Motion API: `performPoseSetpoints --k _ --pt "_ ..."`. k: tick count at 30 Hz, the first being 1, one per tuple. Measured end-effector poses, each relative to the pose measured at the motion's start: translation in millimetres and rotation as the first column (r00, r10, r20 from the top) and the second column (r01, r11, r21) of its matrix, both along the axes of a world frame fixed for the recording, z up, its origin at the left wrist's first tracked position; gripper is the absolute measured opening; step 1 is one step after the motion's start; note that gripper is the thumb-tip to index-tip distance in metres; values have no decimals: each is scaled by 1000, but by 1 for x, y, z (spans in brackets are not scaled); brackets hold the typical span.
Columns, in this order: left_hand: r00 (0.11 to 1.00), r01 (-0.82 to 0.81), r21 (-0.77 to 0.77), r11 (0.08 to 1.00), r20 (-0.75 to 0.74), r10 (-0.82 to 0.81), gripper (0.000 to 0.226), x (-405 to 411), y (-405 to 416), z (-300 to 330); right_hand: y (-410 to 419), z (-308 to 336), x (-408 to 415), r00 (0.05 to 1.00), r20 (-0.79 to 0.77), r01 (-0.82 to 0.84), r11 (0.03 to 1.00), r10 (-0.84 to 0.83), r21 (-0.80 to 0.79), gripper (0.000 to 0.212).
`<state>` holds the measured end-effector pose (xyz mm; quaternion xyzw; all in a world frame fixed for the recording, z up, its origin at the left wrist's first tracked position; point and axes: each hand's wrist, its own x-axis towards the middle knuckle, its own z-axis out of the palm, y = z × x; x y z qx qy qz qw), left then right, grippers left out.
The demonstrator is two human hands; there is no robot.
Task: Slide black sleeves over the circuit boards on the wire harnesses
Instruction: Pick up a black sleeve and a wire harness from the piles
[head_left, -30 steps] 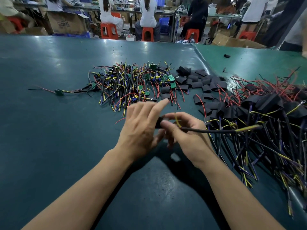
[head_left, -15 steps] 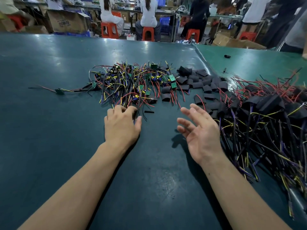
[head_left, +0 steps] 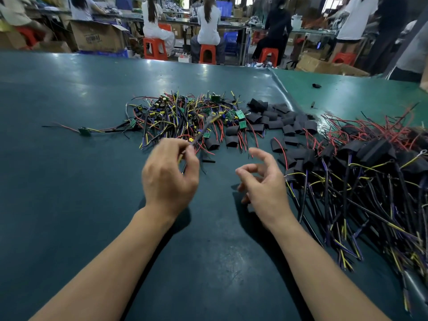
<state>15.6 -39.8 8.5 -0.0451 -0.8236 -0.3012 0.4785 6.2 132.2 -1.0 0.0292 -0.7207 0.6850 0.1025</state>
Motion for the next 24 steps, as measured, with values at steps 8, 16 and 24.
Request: performPoseSetpoints --k 8,16,24 --pt "882 470 -138 872 41 -469 20 13 9 -5 5 -6 -14 986 -73 149 989 -149 -11 38" --pt "910 411 -101 906 107 -401 23 5 7 -9 16 7 -20 943 -17 295 857 -333 -423 27" --pt "915 397 -77 915 108 -388 23 4 3 -8 12 8 -12 920 -145 281 871 -364 -402 13"
